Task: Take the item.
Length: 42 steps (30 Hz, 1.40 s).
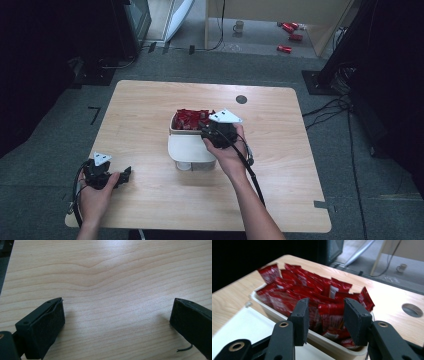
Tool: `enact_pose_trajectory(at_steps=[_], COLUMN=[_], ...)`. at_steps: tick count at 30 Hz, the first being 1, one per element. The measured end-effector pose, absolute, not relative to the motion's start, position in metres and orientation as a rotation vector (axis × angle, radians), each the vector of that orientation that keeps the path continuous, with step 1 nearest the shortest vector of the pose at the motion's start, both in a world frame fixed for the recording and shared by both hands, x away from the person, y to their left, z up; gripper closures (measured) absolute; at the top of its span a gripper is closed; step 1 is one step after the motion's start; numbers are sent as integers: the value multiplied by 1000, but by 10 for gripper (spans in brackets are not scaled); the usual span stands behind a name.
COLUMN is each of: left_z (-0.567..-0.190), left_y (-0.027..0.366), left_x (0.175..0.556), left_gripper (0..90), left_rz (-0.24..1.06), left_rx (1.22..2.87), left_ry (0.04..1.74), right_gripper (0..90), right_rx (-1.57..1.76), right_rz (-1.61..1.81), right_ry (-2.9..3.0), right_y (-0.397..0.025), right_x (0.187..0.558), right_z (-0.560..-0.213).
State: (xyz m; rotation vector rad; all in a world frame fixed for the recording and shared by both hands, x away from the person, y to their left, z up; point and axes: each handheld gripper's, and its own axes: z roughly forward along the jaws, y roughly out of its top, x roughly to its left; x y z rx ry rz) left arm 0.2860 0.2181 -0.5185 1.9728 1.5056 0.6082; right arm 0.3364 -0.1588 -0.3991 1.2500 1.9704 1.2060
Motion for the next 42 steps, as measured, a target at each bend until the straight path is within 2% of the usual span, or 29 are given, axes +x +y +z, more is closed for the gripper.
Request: enact_pose_trajectory(at_steps=[6, 17, 21, 25, 26, 27, 37, 42], left_z=[-518, -518, -518, -518, -518, -518, -518, -518], left_y=[218, 218, 218, 218, 218, 218, 218, 218], left_x=[286, 286, 286, 286, 286, 286, 286, 286], left_gripper=[1, 1, 1, 0, 1, 0, 0, 0], left_rz=[608, 607, 608, 608, 608, 608, 607, 607], left_rx=[1974, 1976, 1975, 1975, 1974, 1974, 1974, 1976], left_ry=[1505, 1505, 1505, 1505, 1504, 1505, 1505, 1504], right_gripper=[592, 841, 874, 800, 758, 640, 523, 509], right_rx=[1273, 1256, 1264, 1285, 1288, 1290, 1243, 1229], right_rz=[1171, 1197, 1206, 1213, 1224, 1214, 1167, 1179], right_ry=[1967, 1917, 1897, 1914, 1922, 1929, 1934, 1932], right_y=[-157, -161, -163, -166, -166, -165, -158, -158], right_x=[341, 342, 340, 340, 340, 339, 340, 340], right_z=[-403, -401, -398, -398, -399, -399, -401, -402])
